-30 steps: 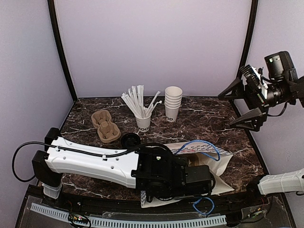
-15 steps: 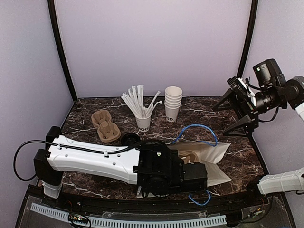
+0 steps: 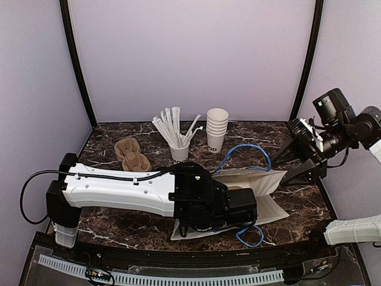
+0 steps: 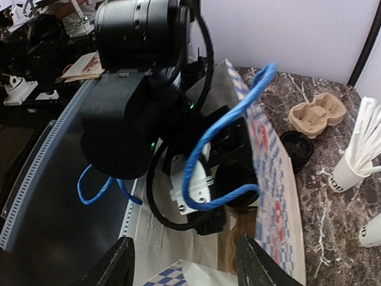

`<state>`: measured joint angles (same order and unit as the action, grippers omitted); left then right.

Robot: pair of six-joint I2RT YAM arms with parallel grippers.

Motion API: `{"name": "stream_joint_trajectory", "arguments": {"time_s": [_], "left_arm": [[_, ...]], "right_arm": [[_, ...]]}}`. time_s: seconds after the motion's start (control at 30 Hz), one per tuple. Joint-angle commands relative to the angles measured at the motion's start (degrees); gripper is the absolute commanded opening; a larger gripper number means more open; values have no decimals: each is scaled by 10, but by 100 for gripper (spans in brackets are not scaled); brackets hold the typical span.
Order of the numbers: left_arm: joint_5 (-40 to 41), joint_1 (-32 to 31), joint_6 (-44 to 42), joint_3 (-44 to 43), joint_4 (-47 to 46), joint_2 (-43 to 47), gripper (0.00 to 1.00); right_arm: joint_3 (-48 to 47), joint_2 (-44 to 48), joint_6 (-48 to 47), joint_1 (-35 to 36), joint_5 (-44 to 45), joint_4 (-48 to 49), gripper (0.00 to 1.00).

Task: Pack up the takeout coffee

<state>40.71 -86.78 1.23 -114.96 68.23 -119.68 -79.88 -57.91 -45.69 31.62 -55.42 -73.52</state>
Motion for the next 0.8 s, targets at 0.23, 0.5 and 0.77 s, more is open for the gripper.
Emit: {"name": "stream_joint_trajectory", "arguments": {"time_s": [0.23,0.5,0.77], "left_arm": [[-31,13,47,-21,12,33,9],[-23,-7,41,-21,-2,25,9],[-24,-21,36,-20,-11,24,9]], "right_arm": [[31,-15,1,89,105,27,56],[-53,-40,17,92,197,43,49],[-18,-49,36,94,195,84,70]]}}
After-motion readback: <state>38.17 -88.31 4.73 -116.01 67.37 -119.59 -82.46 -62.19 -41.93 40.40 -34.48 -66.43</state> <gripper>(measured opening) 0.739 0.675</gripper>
